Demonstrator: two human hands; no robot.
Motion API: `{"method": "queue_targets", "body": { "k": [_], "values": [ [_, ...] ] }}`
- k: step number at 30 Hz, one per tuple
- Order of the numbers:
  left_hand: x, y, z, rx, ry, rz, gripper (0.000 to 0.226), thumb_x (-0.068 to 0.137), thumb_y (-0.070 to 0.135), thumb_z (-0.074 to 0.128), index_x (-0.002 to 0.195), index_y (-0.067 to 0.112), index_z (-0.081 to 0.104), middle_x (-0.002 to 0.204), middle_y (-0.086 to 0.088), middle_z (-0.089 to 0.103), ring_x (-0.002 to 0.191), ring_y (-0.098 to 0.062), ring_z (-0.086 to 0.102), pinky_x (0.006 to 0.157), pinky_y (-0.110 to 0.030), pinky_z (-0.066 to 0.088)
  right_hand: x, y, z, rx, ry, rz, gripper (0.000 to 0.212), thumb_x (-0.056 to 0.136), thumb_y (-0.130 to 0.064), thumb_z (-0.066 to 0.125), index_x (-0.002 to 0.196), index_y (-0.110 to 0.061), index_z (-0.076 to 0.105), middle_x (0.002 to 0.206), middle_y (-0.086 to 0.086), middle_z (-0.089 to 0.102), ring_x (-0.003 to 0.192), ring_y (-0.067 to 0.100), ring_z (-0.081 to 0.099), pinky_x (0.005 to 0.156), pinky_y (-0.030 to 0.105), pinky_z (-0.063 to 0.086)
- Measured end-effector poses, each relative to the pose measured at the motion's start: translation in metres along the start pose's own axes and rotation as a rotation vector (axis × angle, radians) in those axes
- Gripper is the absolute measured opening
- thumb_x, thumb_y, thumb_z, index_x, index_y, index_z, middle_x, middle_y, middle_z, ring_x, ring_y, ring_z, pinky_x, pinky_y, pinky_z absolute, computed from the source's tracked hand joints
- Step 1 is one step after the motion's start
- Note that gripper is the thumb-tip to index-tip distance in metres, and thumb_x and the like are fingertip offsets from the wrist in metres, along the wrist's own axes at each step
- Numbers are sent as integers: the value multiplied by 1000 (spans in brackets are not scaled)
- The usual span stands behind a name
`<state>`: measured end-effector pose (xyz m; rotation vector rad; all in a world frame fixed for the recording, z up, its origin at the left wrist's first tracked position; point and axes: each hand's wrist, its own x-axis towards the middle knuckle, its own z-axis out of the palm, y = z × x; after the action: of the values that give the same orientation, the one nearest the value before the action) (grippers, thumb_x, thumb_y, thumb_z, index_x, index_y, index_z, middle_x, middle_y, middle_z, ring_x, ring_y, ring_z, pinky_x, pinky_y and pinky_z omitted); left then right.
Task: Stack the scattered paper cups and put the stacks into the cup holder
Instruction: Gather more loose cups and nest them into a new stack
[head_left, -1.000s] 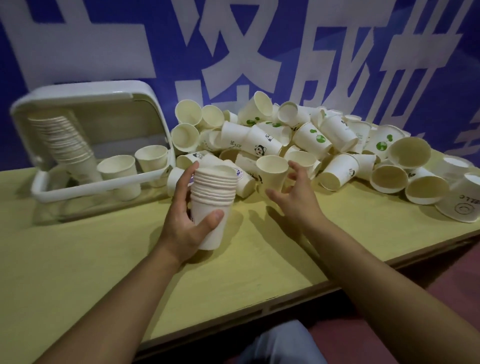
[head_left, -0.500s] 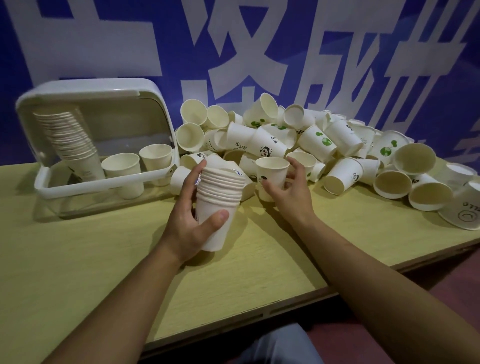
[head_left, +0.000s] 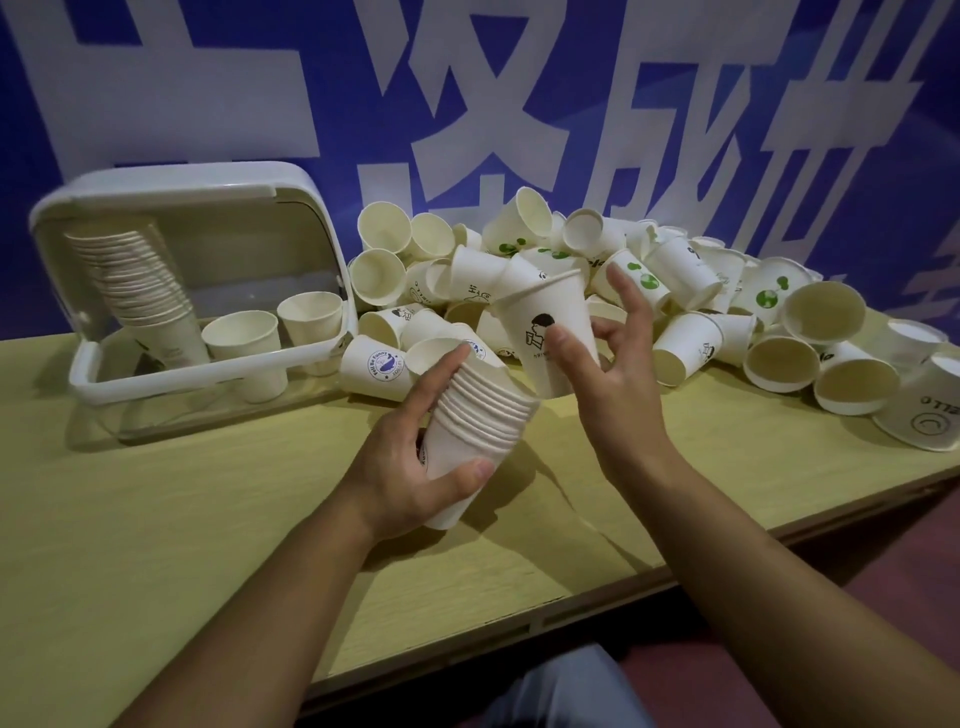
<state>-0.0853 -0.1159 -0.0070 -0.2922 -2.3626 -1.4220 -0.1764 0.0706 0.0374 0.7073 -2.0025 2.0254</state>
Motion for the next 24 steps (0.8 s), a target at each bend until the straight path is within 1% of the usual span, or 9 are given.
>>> {"method": "queue_targets", "body": {
  "k": [2, 5, 9, 14, 15, 17, 19, 21, 24],
  "values": [
    [0, 1, 1, 57, -57, -21, 94, 68, 56, 74, 144, 70, 21, 143, 31, 46, 128, 2, 52, 105, -32, 50, -1, -4, 3, -28, -77, -8, 65, 87, -44, 68, 140, -52, 32, 117, -6, 54, 95, -6, 61, 71, 13, 53],
    [0, 2, 1, 76, -85, -31, 96, 69, 58, 74, 145, 70, 18, 142, 35, 43, 127, 4, 52, 104, -36, 51, -1, -5, 8, -46, -166, 24, 61, 82, -49, 65, 138, -51, 41, 114, -10, 57, 100, 6, 64, 79, 26, 58],
    [-1, 2, 1, 58, -63, -29, 102, 68, 57, 75, 146, 71, 10, 136, 45, 43, 124, 8, 52, 98, -23, 51, -3, 0, 12, 18, -201, 75, 58, 79, -46, 69, 130, -52, 40, 117, -2, 55, 94, 12, 69, 71, 22, 57],
    [-1, 4, 1, 17, 4, -55, 109, 67, 61, 72, 144, 72, -4, 123, 57, 41, 115, 16, 53, 87, -11, 49, -12, 13, 15, 6, -172, 48, 46, 81, -47, 68, 123, -39, 53, 101, -11, 61, 96, 16, 65, 84, 38, 57],
    [0, 3, 0, 20, 9, -50, 107, 67, 60, 71, 145, 71, -2, 125, 57, 40, 116, 15, 53, 87, -11, 48, -14, 15, 16, 6, -179, 47, 47, 82, -46, 67, 126, -39, 52, 102, -8, 61, 95, 15, 65, 84, 38, 57],
    [0, 2, -1, 37, -11, -41, 105, 68, 60, 71, 146, 70, 2, 129, 57, 38, 119, 13, 53, 92, -19, 49, -17, 16, 17, 5, -199, 50, 56, 84, -39, 65, 135, -45, 44, 100, -1, 58, 89, 7, 64, 82, 28, 54],
    [0, 1, -2, 32, -23, -40, 104, 68, 59, 71, 148, 68, 5, 133, 55, 38, 121, 11, 53, 96, -25, 49, -15, 13, 16, -33, -228, 41, 66, 86, -35, 62, 144, -48, 34, 92, -3, 56, 82, 1, 60, 82, 22, 50],
    [1, -1, -2, 13, -17, -43, 104, 68, 59, 73, 149, 66, 8, 135, 49, 41, 121, 8, 54, 96, -25, 50, -12, 11, 13, -92, -243, 18, 71, 87, -35, 62, 150, -46, 30, 87, -3, 56, 82, 4, 59, 85, 27, 51],
    [-1, -1, -3, -14, -5, -46, 103, 66, 58, 74, 147, 67, 11, 133, 44, 45, 118, 7, 56, 92, -21, 52, -10, 10, 9, -114, -243, -2, 75, 87, -36, 63, 148, -52, 24, 86, 1, 58, 84, 13, 62, 87, 32, 55]
  ]
}}
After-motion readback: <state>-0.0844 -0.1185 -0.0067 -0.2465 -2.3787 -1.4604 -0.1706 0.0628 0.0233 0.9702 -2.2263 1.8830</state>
